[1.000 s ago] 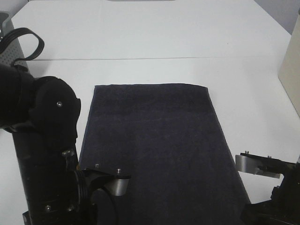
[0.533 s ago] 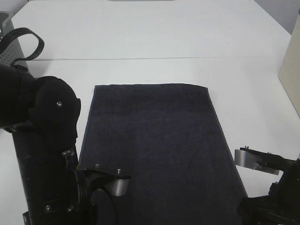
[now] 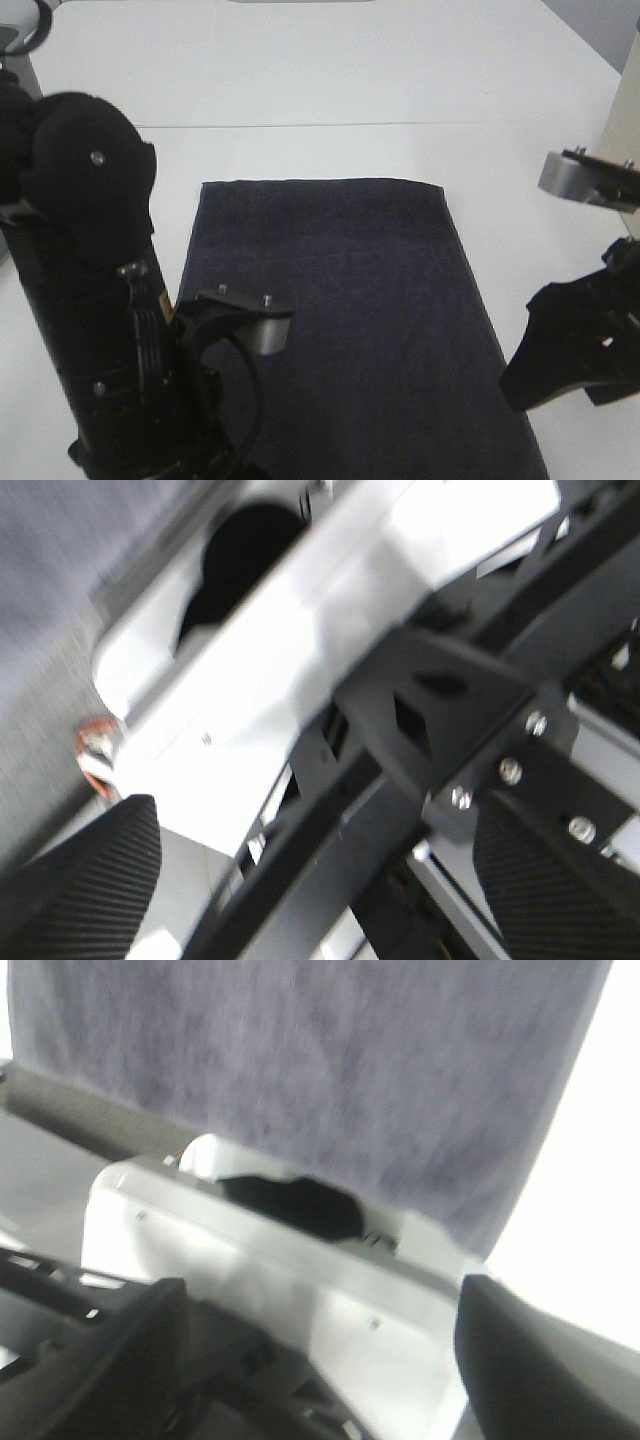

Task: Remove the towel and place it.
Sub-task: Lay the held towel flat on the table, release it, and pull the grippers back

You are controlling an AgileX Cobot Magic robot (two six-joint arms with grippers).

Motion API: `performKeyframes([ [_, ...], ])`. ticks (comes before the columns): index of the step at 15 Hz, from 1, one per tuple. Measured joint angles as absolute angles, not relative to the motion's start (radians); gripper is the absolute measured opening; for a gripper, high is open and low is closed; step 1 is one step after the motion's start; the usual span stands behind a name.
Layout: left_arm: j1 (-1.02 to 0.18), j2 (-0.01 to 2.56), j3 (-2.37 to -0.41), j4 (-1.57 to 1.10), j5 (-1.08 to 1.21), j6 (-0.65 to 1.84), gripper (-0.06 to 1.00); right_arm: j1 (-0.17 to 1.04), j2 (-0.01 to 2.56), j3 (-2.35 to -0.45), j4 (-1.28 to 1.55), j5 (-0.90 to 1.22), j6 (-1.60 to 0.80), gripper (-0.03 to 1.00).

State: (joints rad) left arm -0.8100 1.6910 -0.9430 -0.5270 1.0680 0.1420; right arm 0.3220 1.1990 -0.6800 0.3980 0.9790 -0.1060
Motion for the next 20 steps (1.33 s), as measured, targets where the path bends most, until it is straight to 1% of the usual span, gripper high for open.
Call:
performKeyframes([
  [2,-0.75,1.678,-1.009,-0.499,1.072,0.144,0.8,0.306,1.19,-0.765,0.31,0.979,-0.081,0.72],
  [3,-0.703,1.678,-1.043,-0.48,1.077,0.153,0.8,0.273,1.192,-0.804,0.293,0.979,-0.064,0.72],
  [5,-0.602,1.678,-1.112,-0.462,1.079,0.188,0.8,0.137,1.215,-0.901,0.29,0.987,-0.074,0.71],
  [7,-0.482,1.678,-1.204,-0.456,1.081,0.251,0.8,-0.017,1.282,-0.995,0.36,1.008,-0.14,0.7],
  [8,-0.432,1.678,-1.232,-0.454,1.075,0.265,0.8,-0.048,1.314,-1.018,0.382,1.008,-0.148,0.7],
  [10,-0.342,1.678,-1.274,-0.449,1.028,0.284,0.8,-0.063,1.362,-1.024,0.374,1.002,-0.212,0.7],
  [13,-0.225,1.704,-1.315,-0.447,0.992,0.295,0.8,-0.063,1.428,-1.046,0.4,0.953,-0.231,0.7],
  [15,-0.178,1.765,-1.375,-0.447,0.987,0.326,0.8,-0.063,1.518,-1.118,0.436,1.006,-0.295,0.7],
  [17,-0.16,1.845,-1.459,-0.446,0.987,0.352,0.82,-0.063,1.66,-1.272,0.505,1.089,-0.351,0.7],
  [20,-0.16,2.016,-1.623,-0.447,1.014,0.361,0.91,-0.063,1.919,-1.56,0.551,1.194,-0.38,0.72],
])
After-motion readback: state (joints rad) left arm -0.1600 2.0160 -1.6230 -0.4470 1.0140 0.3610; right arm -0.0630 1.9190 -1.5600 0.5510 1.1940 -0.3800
